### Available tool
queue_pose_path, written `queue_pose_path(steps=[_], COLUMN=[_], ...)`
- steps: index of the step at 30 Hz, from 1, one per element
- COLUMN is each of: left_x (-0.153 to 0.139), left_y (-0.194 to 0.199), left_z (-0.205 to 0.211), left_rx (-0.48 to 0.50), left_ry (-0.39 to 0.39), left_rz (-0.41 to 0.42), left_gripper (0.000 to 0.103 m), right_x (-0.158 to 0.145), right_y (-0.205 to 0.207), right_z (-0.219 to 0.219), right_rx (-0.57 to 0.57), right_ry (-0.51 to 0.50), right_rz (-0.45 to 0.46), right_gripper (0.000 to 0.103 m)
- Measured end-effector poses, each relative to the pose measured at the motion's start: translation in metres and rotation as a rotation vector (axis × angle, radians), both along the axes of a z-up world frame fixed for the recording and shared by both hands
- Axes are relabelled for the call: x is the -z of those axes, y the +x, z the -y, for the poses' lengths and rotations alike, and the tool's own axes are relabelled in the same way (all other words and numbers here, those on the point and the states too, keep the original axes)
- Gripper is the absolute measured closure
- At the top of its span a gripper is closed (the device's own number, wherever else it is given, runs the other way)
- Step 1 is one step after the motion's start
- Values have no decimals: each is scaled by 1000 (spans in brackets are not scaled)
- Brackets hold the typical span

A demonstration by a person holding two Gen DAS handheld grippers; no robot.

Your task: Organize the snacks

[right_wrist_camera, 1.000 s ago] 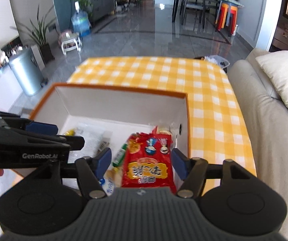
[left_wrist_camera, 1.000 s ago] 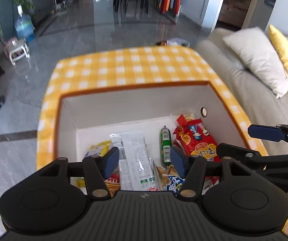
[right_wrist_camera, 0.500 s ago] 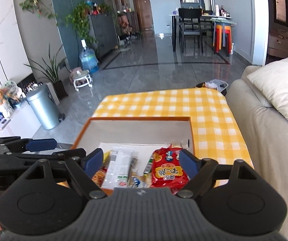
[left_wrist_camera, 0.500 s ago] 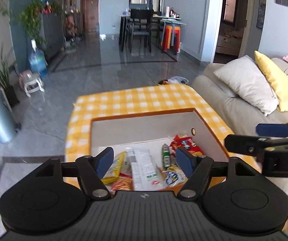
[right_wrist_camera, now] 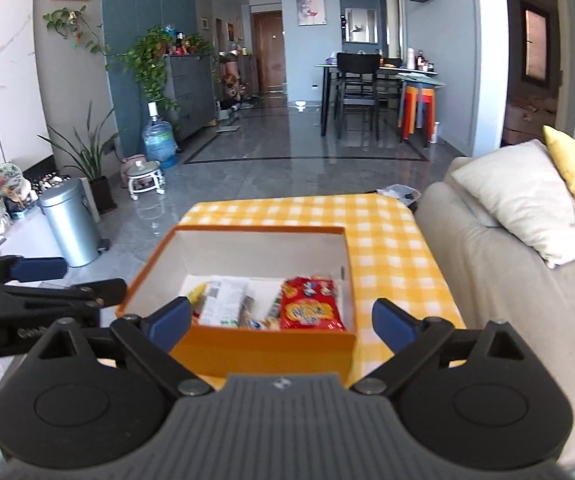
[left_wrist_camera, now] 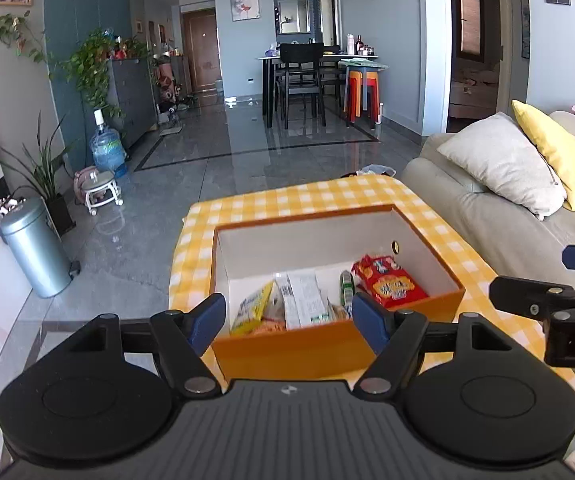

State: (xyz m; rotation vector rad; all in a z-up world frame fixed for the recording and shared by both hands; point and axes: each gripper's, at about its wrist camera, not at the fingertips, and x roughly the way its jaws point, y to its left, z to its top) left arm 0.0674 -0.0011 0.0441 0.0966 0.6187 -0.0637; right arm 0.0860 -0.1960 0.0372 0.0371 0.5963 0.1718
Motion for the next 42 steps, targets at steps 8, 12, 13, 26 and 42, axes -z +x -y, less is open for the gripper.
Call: queue_pose_path(steps=[8,12,13,26,42], left_x=[23,34,37,31,27], left_y=[-9,-12,-12,-16,-17], left_z=[1,8,9,7,7], left_rx=[-29,-41,-42,-75,-94], left_ry=[-21,26,31,15,20], left_rz=[-70,-97,-97,-84,-90], left_gripper=[18,18,18,18,18], right_x=[20,27,28,31,34], right_y=[-11,-7,-6,-2,-1], right_z=[8,4,3,0,-2], right_rx=[6,-15,-20,-34,-32], right_ry=[1,15,15,14,16], right_rz=[-31,-48,-50,-33,-38], right_gripper=[7,7,7,4,4])
